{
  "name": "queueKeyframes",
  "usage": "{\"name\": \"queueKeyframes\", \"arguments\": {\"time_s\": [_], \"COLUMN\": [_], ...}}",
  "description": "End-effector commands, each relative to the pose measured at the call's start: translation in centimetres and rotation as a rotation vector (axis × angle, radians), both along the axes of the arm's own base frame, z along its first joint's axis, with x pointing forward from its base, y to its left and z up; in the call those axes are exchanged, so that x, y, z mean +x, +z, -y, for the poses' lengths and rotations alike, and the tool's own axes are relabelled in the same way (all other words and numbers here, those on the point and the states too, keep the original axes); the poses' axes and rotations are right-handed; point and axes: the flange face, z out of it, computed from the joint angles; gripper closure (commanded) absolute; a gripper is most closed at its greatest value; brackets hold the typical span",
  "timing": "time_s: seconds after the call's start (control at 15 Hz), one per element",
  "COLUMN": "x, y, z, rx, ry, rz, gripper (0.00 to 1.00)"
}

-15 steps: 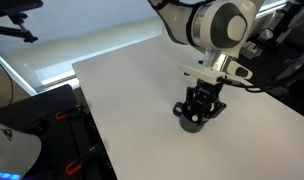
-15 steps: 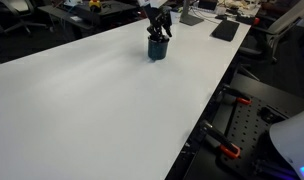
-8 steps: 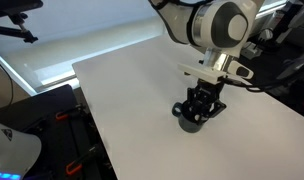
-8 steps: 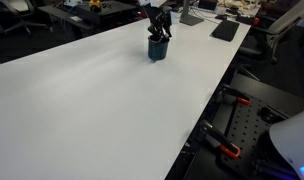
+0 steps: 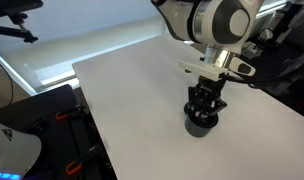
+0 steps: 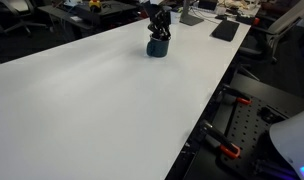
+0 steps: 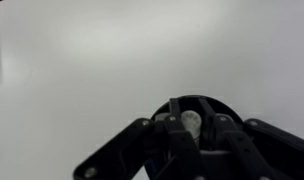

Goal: Move the marker to the table

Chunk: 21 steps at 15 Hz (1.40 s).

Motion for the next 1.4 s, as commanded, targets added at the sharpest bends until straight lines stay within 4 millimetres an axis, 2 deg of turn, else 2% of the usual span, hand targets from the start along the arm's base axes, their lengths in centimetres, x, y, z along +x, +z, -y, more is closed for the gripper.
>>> {"name": "queueKeyframes", "arguments": {"time_s": [0.0,0.53,1.07,1.33], "x": [-0.1,0.1,1.6,2.4], "y": [-0.5,-0.3,2.3,4.2], "z": [-0.1,0.0,-0.2,-0.6], "rx": [-0.013,-0.035,-0.077,-0.100], "ry": [-0.001,-0.028,-0.086,-0.123], "rz": [0.000,0.016,0.105,0.148], "gripper": [0.95,0.94,0.94,0.94]}}
